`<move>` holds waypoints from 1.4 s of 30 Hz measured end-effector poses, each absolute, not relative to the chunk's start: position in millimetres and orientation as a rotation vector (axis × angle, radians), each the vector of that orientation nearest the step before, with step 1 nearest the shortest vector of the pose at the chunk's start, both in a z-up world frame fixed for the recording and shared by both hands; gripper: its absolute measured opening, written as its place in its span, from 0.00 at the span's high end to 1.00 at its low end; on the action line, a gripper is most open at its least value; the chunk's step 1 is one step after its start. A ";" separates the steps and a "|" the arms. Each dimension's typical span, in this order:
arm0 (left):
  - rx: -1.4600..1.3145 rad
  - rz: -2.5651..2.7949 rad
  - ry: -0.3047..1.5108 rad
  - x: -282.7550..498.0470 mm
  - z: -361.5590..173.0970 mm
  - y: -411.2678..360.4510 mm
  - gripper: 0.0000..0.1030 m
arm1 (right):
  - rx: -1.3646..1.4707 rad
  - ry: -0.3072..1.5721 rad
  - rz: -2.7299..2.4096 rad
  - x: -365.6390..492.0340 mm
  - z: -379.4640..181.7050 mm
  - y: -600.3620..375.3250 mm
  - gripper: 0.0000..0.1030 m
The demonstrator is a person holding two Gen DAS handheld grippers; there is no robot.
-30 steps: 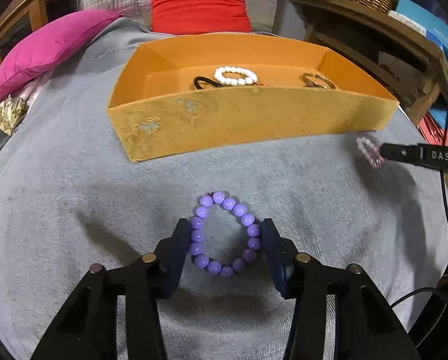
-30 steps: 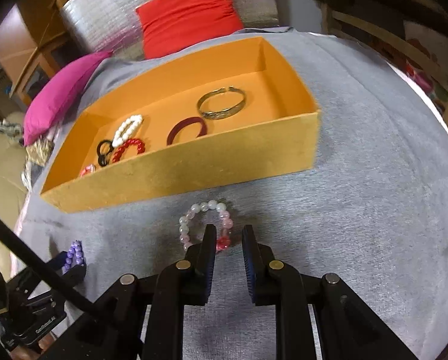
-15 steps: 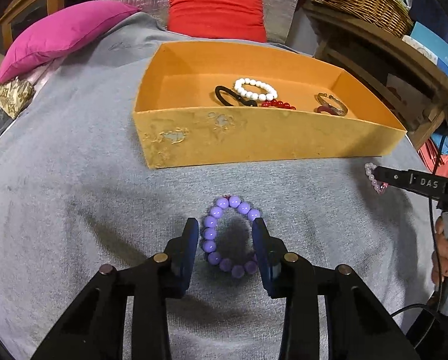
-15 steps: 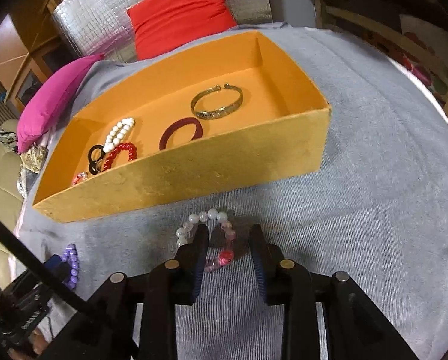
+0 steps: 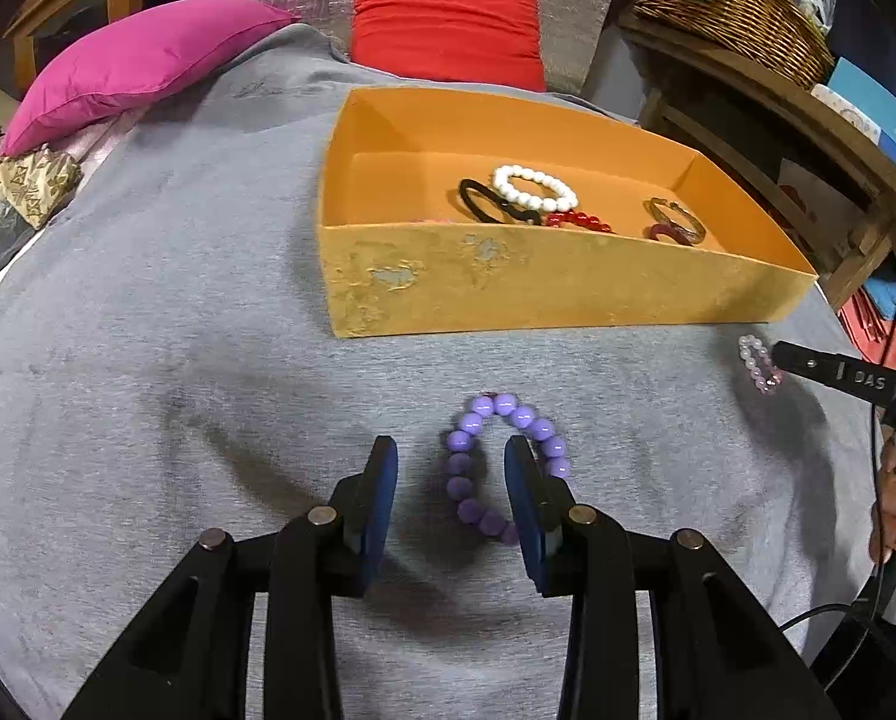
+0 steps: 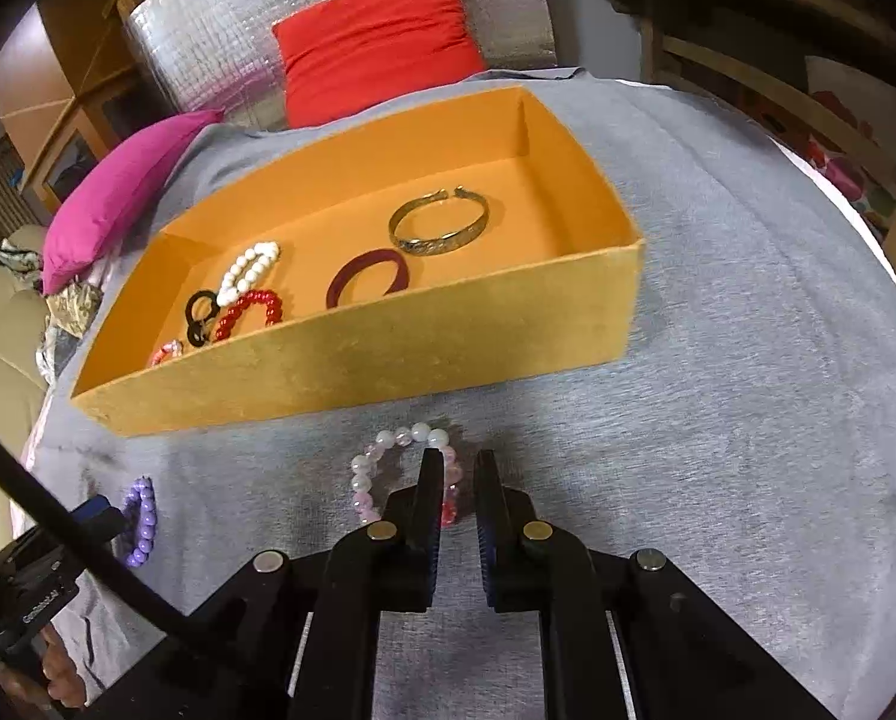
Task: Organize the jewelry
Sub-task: 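Grasp the pink-and-white bead bracelet with right tool while left tool grasps the purple bead bracelet, then lift both bracelets and carry them over the orange box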
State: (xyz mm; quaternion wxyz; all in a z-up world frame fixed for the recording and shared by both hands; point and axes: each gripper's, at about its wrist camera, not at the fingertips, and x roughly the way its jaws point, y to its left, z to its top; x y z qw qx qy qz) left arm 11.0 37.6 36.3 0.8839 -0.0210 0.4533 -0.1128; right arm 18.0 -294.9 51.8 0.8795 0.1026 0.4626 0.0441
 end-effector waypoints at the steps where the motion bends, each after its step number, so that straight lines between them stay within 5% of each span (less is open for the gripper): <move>1: -0.045 -0.236 0.947 11.4 35.7 38.2 0.67 | 0.225 0.964 0.092 17.9 52.8 -298.4 0.89; 12: -0.009 -0.277 0.981 14.4 24.9 25.2 0.68 | 0.225 0.994 0.109 25.1 47.5 -287.6 0.81; 17: 0.002 -0.288 0.971 13.3 26.1 24.0 0.90 | 0.179 0.991 0.085 30.1 40.6 -281.4 0.80; 22: -0.006 -0.305 0.960 12.4 29.1 24.7 0.91 | 0.063 0.972 0.096 26.0 40.2 -267.3 0.90; 42: -0.025 -0.340 0.905 5.0 45.1 25.6 0.91 | 0.194 0.950 0.143 13.5 59.3 -299.3 0.91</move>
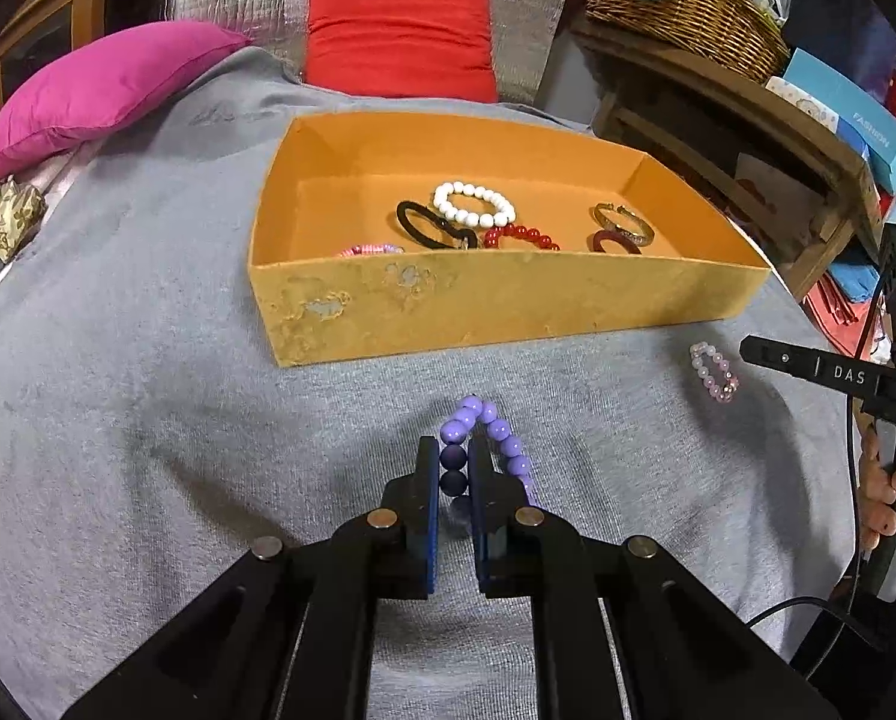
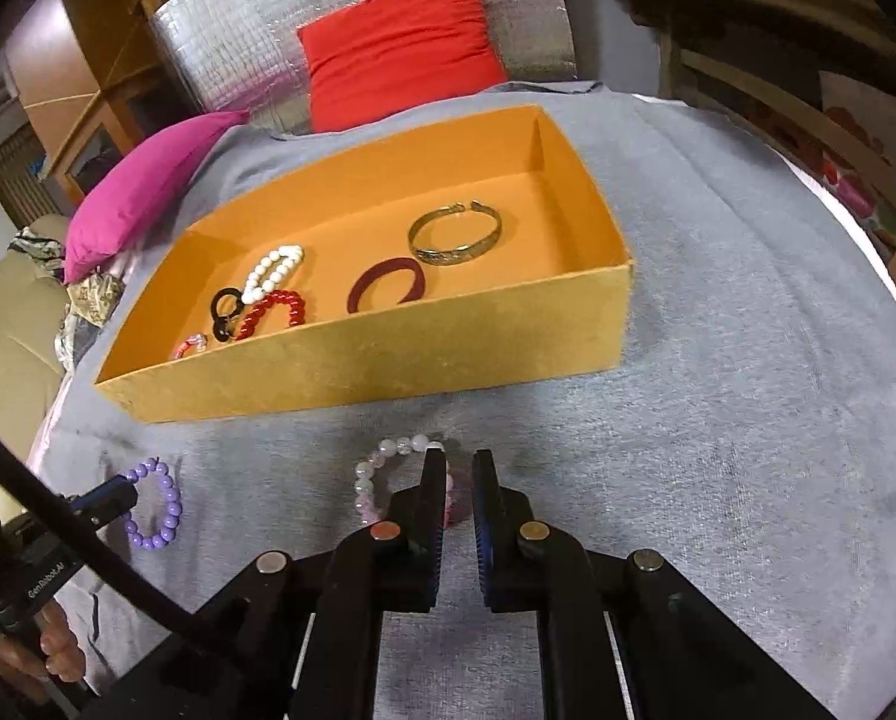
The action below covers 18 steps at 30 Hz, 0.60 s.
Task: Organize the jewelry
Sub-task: 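Lift both bracelets and carry them over the orange box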
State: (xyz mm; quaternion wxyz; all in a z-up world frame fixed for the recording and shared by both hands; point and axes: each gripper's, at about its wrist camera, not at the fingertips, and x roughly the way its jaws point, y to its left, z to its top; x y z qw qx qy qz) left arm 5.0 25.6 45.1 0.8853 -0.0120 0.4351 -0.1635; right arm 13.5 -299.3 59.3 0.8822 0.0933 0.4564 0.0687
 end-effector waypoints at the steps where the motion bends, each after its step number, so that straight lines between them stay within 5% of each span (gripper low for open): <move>1: -0.024 -0.342 0.908 5.1 44.1 25.2 0.91 | 0.205 0.955 0.138 14.4 58.9 -301.6 0.90; 5: -0.019 -0.351 0.902 4.3 44.7 21.9 0.91 | 0.234 0.973 0.127 16.6 58.1 -306.6 0.88; 8: -0.018 -0.355 0.894 3.2 46.3 20.9 0.91 | 0.213 0.999 0.143 18.1 54.4 -299.3 0.76; 18: -0.034 -0.352 0.870 -4.1 53.3 29.9 0.91 | 0.080 1.016 0.123 23.8 40.8 -269.3 0.76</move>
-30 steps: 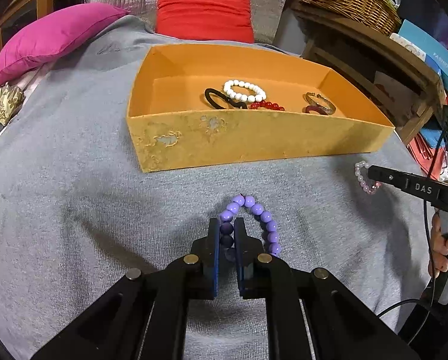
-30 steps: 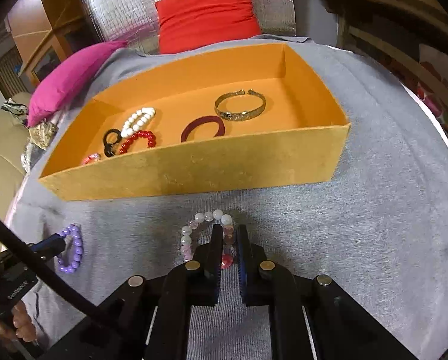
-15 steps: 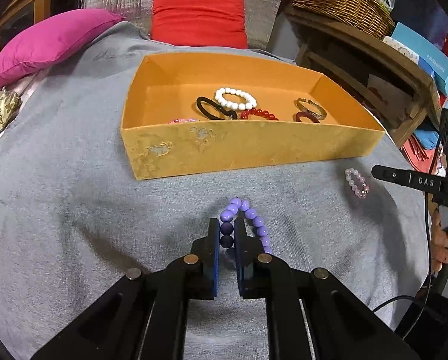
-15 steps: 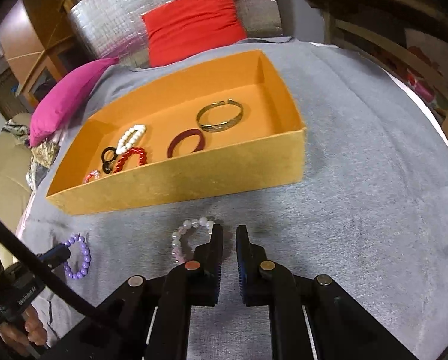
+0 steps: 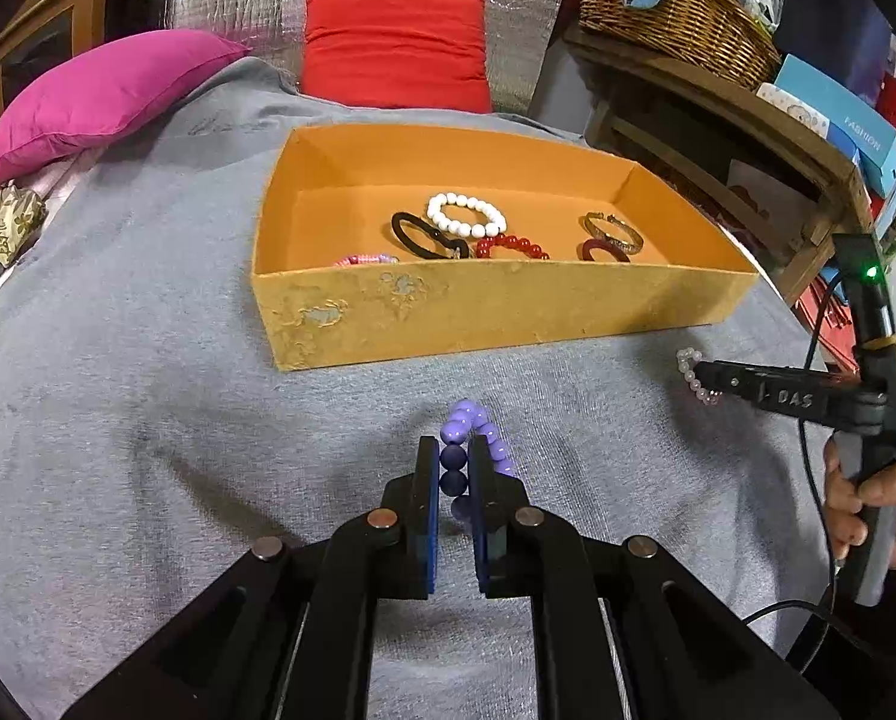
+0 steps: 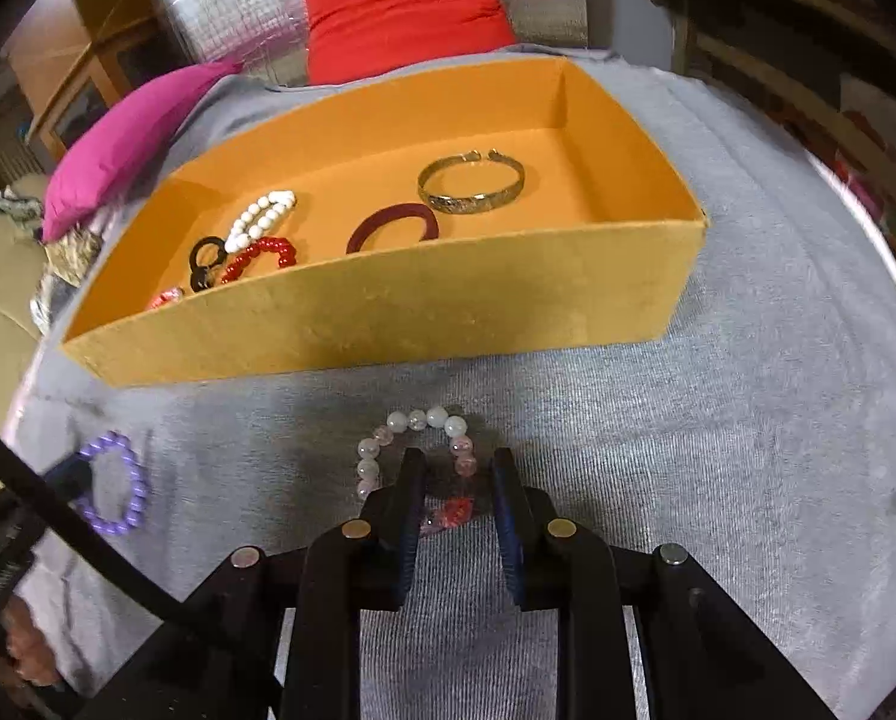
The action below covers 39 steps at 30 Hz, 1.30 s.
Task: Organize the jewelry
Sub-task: 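Lift both bracelets and carry them over the orange box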
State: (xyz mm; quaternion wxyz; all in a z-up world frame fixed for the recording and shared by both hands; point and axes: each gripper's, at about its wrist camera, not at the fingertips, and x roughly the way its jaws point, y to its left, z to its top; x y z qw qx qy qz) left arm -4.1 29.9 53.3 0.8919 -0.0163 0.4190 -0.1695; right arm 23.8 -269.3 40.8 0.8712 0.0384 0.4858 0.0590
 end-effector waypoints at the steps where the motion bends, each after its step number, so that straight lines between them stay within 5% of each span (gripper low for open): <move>1: -0.036 -0.352 0.866 -4.0 54.2 29.9 0.91 | 0.057 1.011 0.127 23.5 40.9 -266.9 0.78; 5: -0.044 -0.351 0.851 -5.7 59.1 32.2 0.91 | 0.010 0.986 0.131 19.9 42.6 -259.9 0.91; 39: -0.085 -0.421 0.785 -10.7 87.6 -0.5 0.91 | 0.233 0.776 0.282 2.1 98.5 -268.3 0.91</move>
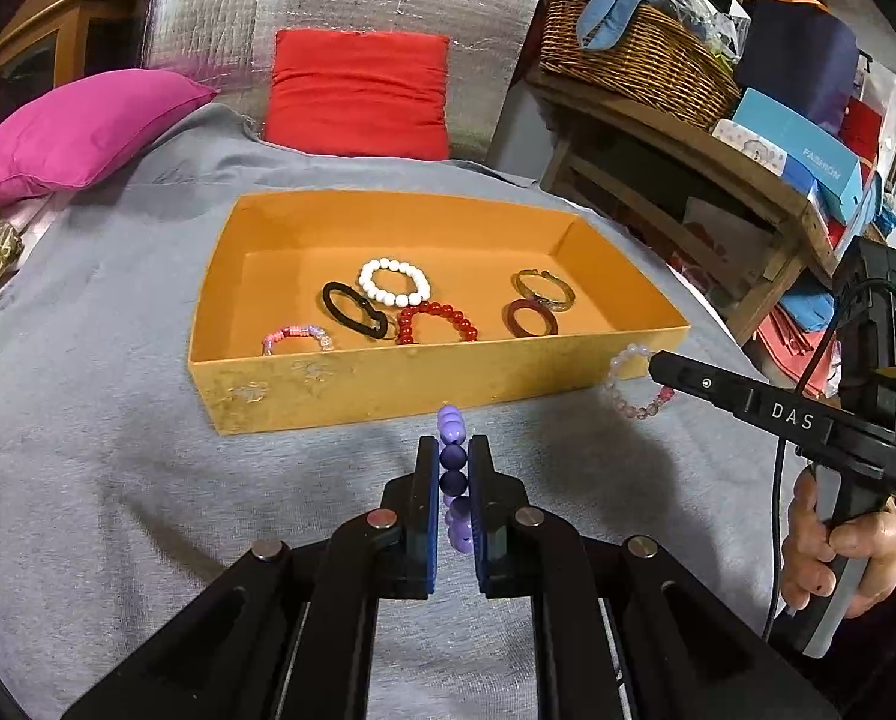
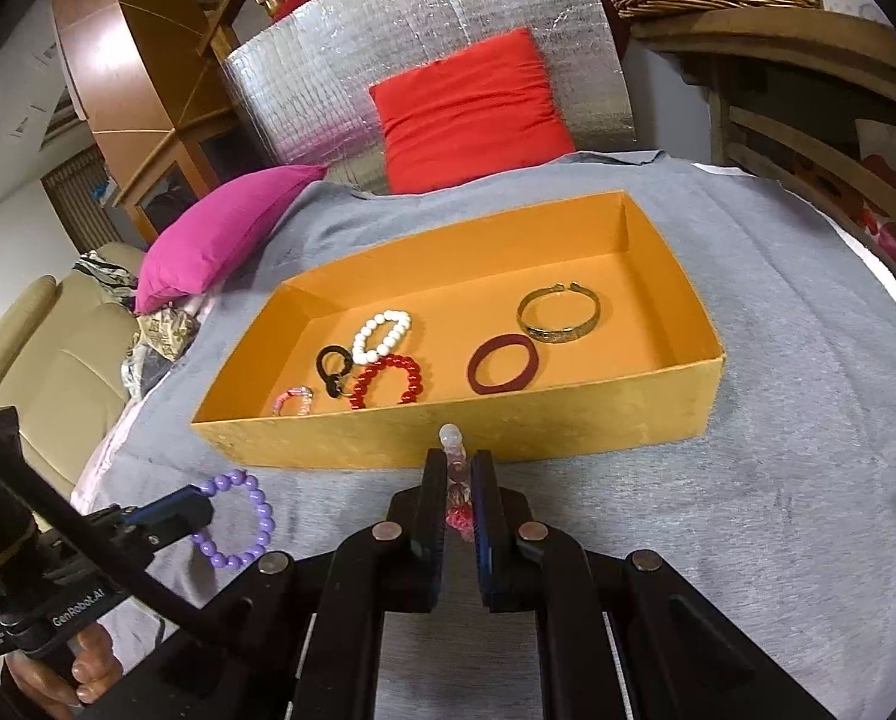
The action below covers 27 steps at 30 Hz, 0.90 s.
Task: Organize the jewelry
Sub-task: 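Lift both bracelets and carry them over the orange box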
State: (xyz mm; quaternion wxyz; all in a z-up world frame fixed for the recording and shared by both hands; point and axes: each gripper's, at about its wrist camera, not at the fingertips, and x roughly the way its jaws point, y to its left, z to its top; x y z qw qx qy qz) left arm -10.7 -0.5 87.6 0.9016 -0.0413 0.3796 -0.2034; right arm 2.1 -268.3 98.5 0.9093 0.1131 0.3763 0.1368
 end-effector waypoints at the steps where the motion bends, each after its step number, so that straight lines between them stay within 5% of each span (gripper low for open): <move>1: -0.085 -0.419 0.784 -10.5 87.9 -0.3 0.91 | 0.233 0.774 0.285 1.5 98.9 -267.9 0.91; 27: -0.047 -0.381 0.692 -12.4 110.7 -7.7 0.91 | 0.290 0.668 0.299 -1.3 115.3 -262.8 0.91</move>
